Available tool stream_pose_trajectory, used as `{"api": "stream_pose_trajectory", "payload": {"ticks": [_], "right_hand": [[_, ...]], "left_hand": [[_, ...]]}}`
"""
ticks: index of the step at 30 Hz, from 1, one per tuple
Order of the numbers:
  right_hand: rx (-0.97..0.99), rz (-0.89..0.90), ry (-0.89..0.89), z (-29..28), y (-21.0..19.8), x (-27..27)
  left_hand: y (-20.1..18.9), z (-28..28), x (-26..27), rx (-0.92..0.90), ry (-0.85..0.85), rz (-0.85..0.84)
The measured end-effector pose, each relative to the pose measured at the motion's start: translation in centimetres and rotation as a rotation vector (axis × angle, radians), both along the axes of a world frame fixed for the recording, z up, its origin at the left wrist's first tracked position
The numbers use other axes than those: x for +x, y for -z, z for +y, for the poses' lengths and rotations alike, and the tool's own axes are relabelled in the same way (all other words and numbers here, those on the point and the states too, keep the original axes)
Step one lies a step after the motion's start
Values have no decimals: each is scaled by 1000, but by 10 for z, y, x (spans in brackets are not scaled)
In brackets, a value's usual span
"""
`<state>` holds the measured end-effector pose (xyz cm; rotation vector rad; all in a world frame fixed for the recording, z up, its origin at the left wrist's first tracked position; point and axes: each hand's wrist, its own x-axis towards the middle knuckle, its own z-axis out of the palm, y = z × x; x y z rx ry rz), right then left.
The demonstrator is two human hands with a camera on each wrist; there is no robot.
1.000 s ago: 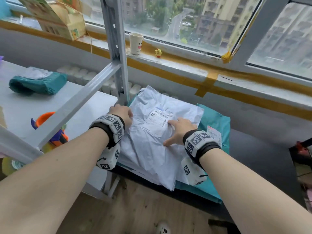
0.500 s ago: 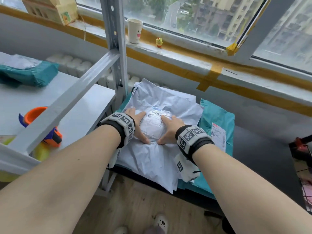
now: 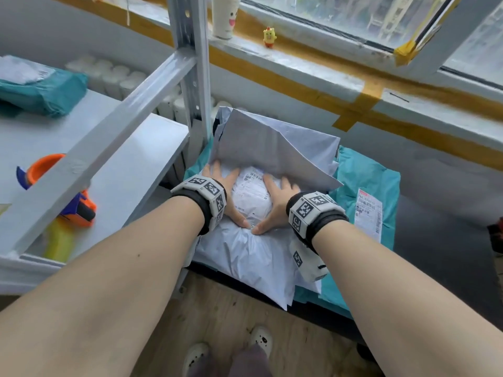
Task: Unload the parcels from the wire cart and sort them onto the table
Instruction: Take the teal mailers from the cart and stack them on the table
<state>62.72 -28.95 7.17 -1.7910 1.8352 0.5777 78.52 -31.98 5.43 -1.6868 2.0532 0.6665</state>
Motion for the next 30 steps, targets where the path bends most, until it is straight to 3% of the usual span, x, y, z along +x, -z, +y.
{"api": "stream_pose_trajectory", "payload": {"ticks": [7, 13, 22, 30], "right_hand": [[-44, -45, 22, 7, -12, -3], [-311, -35, 111, 12, -46, -14], [-331, -30, 126, 52, -83, -28], [-486, -40, 368, 119, -98, -56]], "left_hand": [[-12, 6, 1, -22, -18, 27], [-43, 13, 0, -114, -113, 66], [-89, 29, -22, -228, 97, 85], [-114, 71, -92, -379, 309, 262]]}}
